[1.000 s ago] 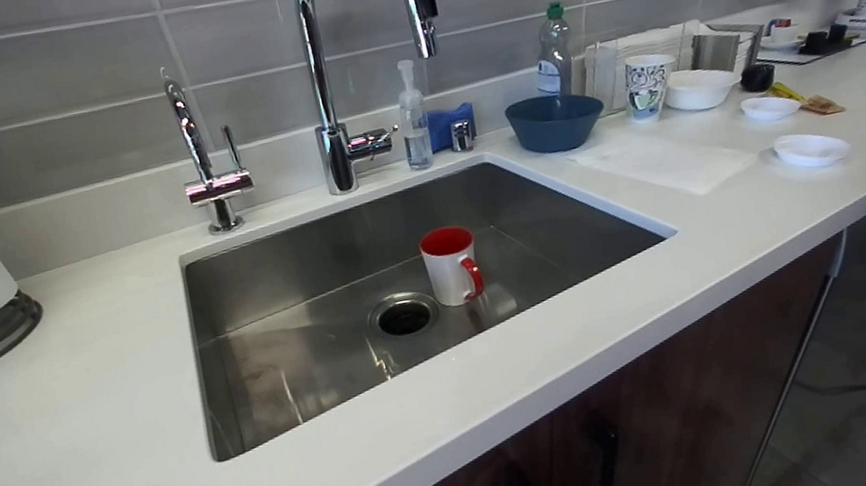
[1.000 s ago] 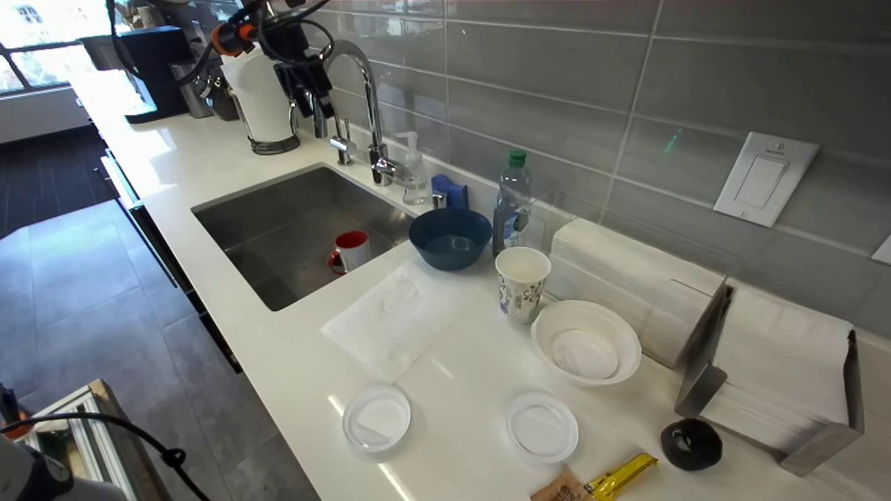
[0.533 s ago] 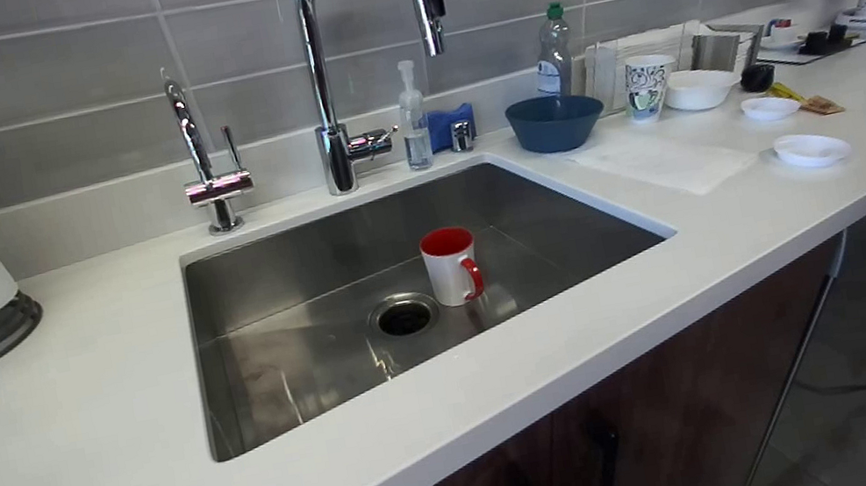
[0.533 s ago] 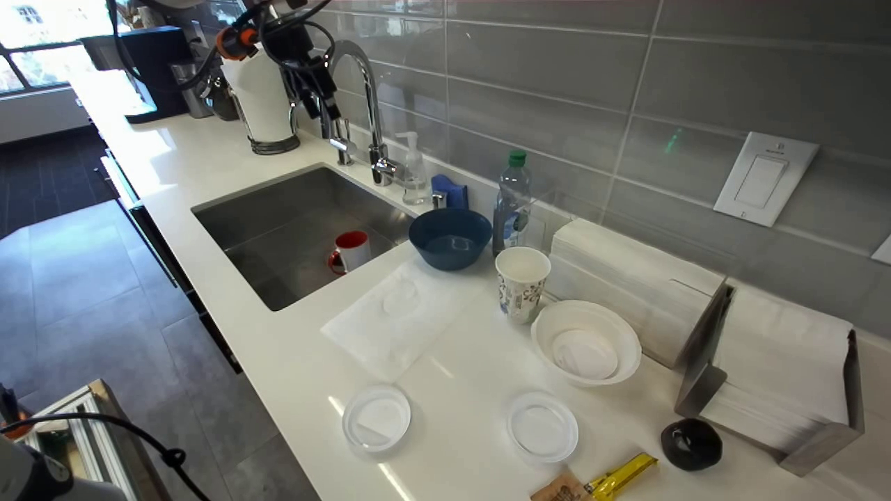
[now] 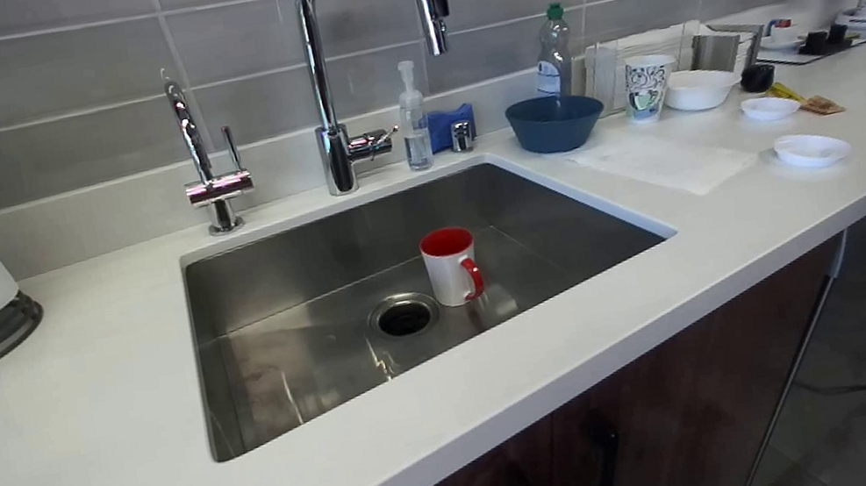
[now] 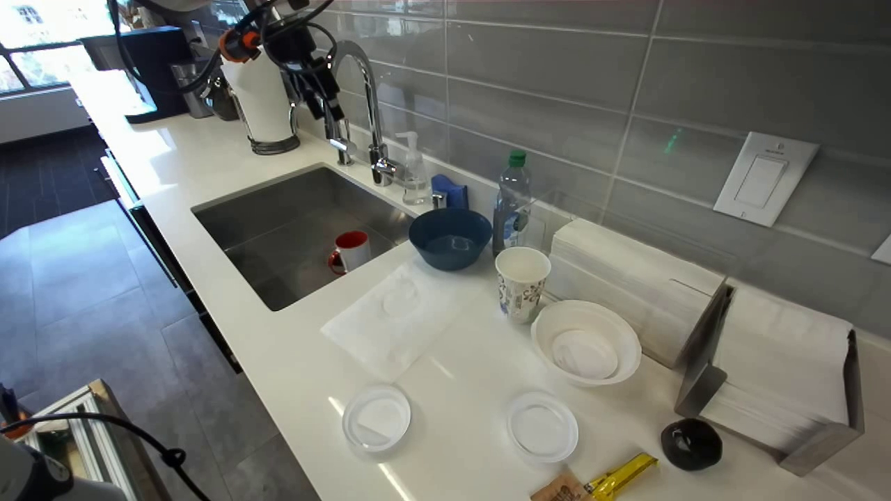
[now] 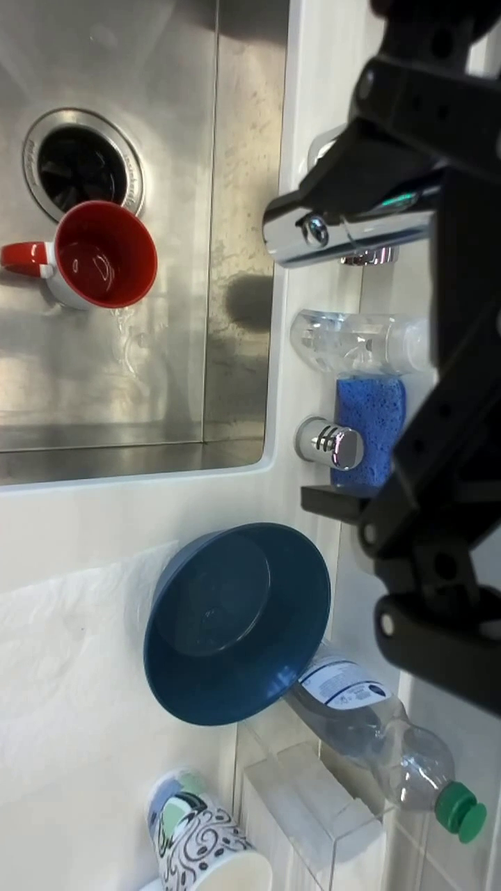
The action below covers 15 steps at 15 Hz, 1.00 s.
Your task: Put the mug in the sink, then turn the faucet to the right
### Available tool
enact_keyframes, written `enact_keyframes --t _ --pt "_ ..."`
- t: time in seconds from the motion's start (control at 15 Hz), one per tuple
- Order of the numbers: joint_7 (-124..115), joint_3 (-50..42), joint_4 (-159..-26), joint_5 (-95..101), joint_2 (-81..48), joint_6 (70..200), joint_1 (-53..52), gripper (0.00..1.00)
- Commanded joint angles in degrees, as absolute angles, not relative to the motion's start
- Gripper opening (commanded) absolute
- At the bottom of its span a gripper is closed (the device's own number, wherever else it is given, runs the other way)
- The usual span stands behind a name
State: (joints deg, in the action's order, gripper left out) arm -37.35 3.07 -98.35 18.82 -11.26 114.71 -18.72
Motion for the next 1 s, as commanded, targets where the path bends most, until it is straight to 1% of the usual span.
enact_keyframes --t 0.0,0.27,0.53,0.67,0.93 --pt "-39.7 4.3 -100.9 21.0 -9.5 117.2 -17.4 1.00" --pt "-39.6 4.6 -101.0 21.3 -9.4 117.1 -17.6 1.00" --pt "-35.7 6.9 -101.1 19.0 -8.4 117.9 -18.2 1.00" --pt "-34.6 8.6 -100.6 18.2 -7.7 115.2 -18.9 1.00" --pt "-25.4 11.5 -105.3 12.9 -1.4 114.7 -17.6 1.00"
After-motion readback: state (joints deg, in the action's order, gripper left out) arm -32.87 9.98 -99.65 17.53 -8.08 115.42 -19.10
